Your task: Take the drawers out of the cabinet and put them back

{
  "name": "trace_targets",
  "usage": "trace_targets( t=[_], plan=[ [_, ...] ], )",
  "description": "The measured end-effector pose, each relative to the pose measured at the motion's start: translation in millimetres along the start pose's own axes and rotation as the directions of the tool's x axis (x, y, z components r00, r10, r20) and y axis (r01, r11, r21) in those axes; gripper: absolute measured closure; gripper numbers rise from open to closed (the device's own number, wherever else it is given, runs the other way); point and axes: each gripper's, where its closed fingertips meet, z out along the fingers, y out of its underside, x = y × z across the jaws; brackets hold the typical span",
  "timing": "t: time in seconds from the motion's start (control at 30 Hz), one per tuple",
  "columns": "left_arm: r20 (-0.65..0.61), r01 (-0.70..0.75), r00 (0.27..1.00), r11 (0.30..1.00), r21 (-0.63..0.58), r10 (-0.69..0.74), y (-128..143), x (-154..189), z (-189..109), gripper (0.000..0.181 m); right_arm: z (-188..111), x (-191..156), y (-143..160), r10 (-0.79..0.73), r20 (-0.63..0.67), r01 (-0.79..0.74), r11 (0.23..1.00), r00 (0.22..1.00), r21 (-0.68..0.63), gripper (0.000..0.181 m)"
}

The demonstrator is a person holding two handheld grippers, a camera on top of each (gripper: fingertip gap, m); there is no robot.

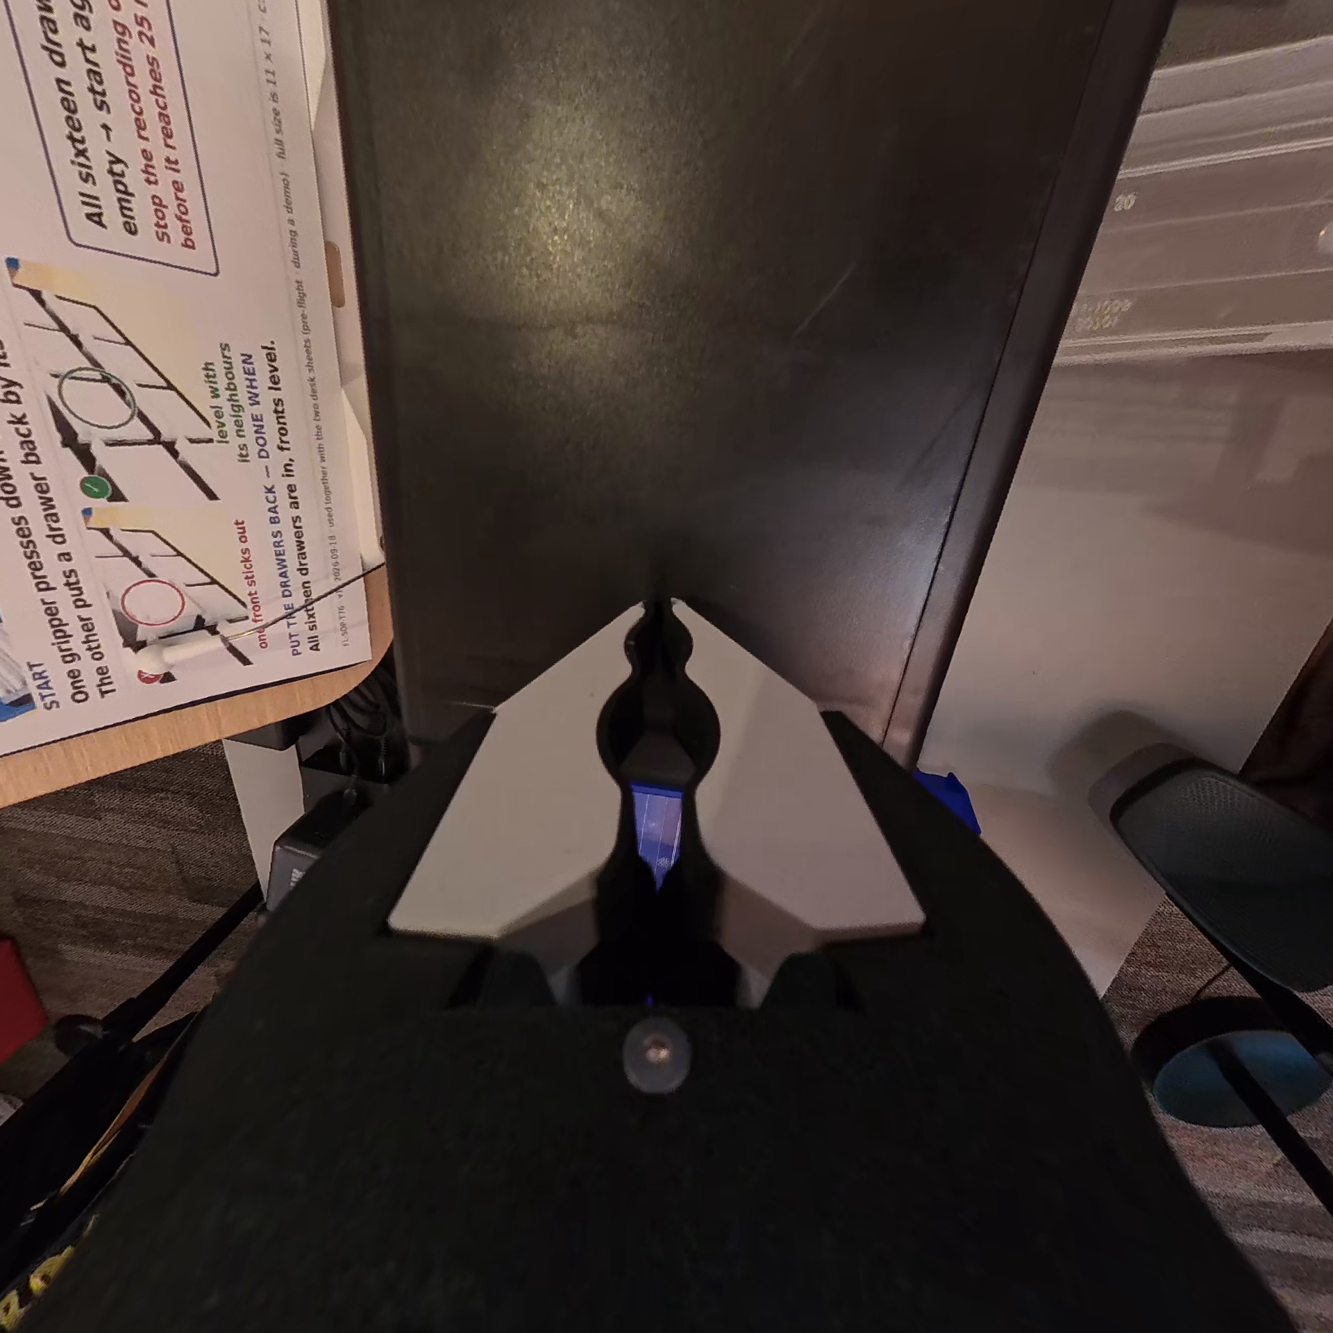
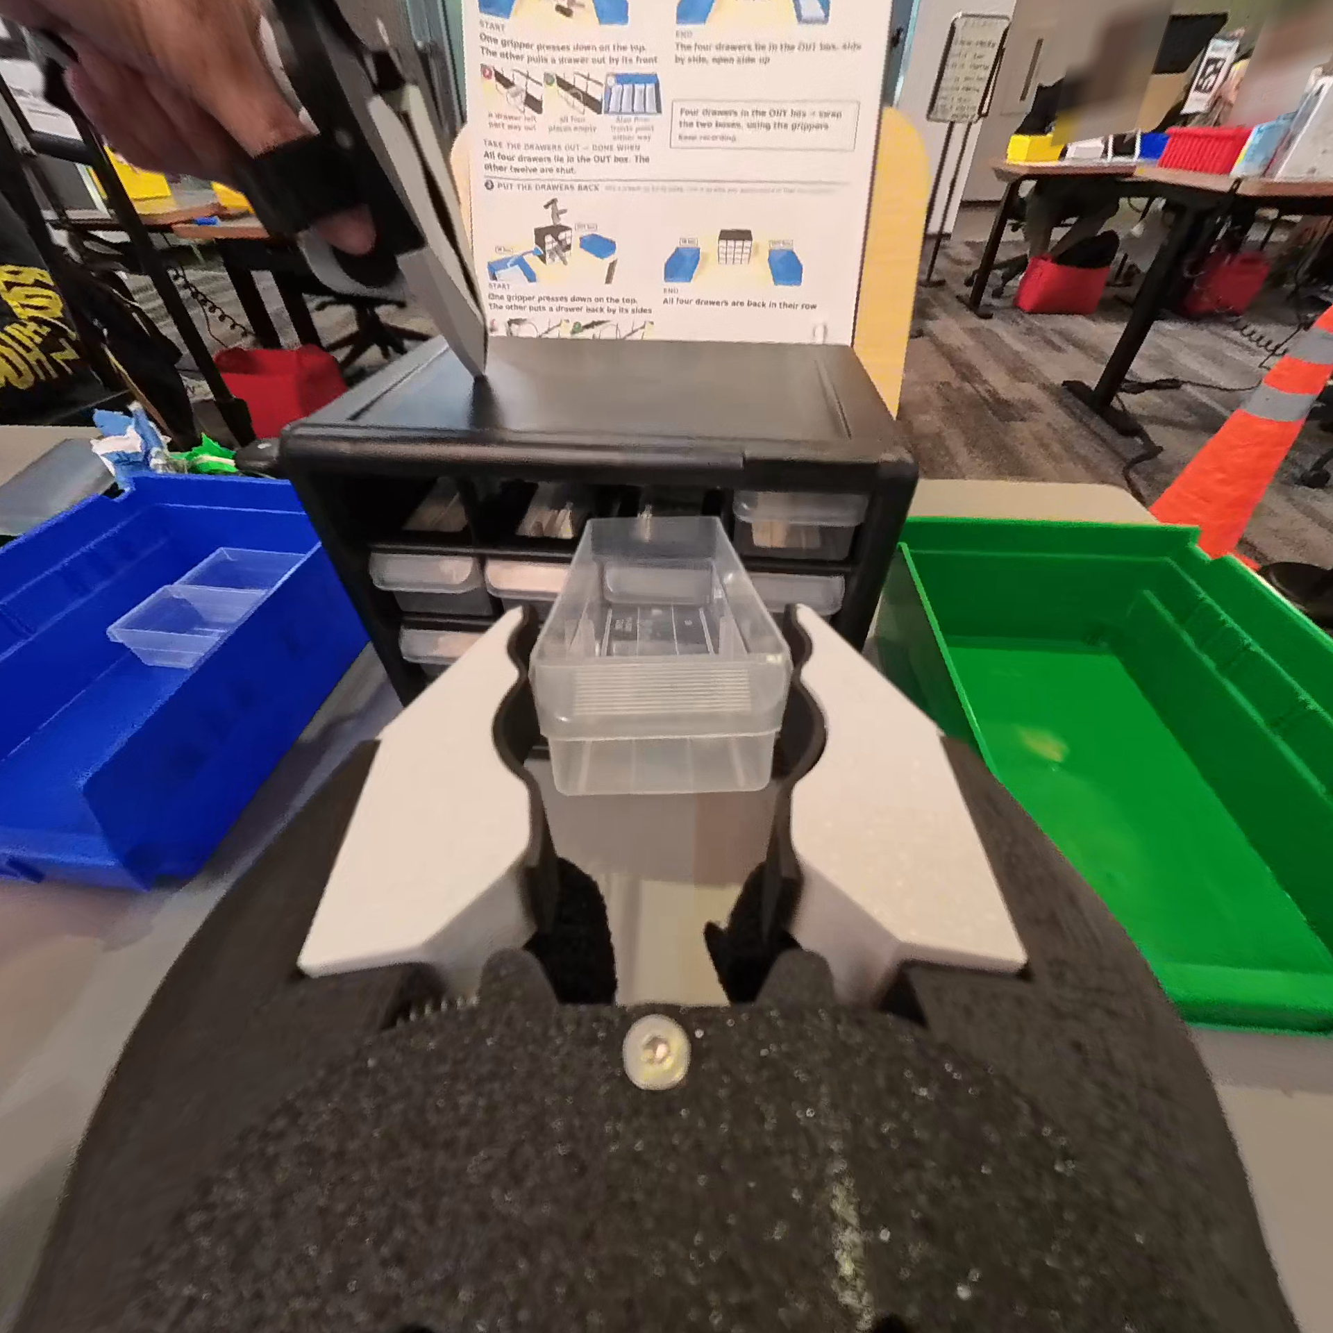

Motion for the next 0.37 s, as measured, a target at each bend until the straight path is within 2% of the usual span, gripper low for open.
trace_targets(
  t=[0.37],
  plan=[
    [0.003, -0.002, 1.0, 1.0, -0.003, 0.002, 0, 0, 0, 0.181, 9, 1, -12, 0.047, -0.027, -0.043, 0.993, 0.999, 0.114, 0.114]
  ],
)
